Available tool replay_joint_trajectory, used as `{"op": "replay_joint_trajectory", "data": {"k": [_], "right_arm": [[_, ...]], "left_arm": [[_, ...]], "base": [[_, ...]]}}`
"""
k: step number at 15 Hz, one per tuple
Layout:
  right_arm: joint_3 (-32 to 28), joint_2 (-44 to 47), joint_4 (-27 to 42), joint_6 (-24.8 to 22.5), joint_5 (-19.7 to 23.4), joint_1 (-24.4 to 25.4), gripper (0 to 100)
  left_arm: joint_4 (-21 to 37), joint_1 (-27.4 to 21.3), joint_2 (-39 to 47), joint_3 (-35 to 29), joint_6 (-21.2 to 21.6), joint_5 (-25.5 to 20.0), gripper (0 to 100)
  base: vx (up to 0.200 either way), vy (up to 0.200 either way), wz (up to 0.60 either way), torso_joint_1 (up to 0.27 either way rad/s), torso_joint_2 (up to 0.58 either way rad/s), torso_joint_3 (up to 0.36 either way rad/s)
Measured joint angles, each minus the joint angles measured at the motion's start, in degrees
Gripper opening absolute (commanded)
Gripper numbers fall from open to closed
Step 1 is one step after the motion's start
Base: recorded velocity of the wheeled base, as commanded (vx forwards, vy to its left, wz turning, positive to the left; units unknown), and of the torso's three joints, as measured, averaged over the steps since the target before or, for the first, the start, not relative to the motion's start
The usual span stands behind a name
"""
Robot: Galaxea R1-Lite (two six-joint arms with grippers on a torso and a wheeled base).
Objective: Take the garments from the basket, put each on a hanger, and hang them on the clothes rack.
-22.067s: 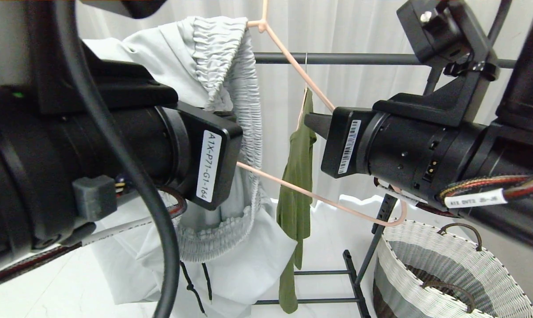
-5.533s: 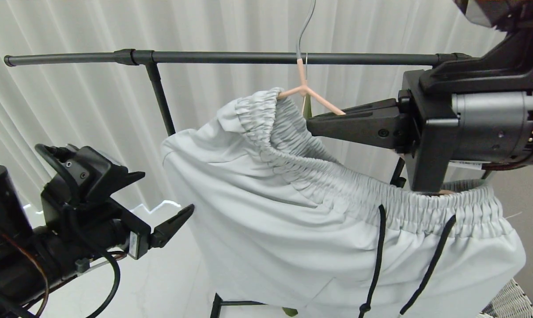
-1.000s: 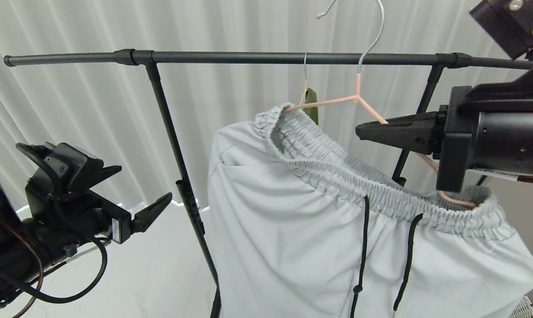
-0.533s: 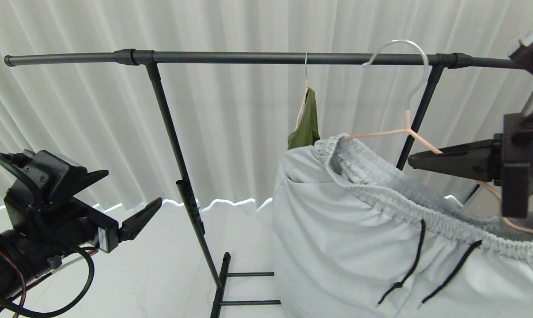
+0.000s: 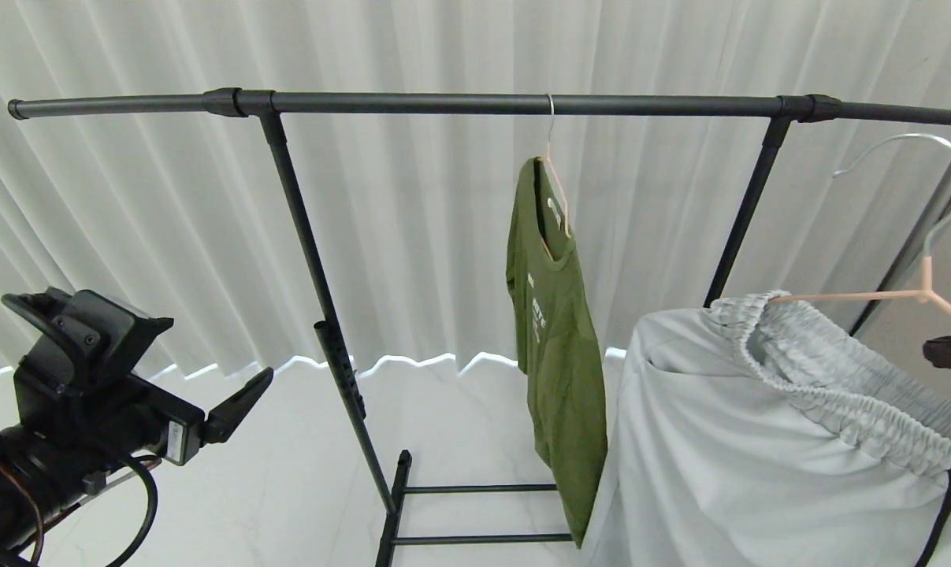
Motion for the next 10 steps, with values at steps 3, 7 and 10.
{"op": "replay_joint_trajectory", "data": {"k": [3,7,10], "right_arm": [[-0.3,-1.3,-0.1,-0.3,0.0,-5.4,0],[-0.5,-1.4,-0.3,-0.3,0.0,-7.7,0],[-0.5,-0.4,-3.0,-1.0,0.0,-9.3,0]], "left_arm": [[-0.1,-0.2,-0.2,0.1,2.2,0.0,100],[-0.1,-0.6,-0.2,0.1,2.2,0.0,100],[-0.1,-1.0,-0.3,0.0,2.1,-0.1,100]], "base": [[0.0,0.0,0.0,0.0,0.0,0.0],[0.0,0.0,0.0,0.0,0.0,0.0],[0.067,0.0,0.0,0.002,0.0,0.001]]}}
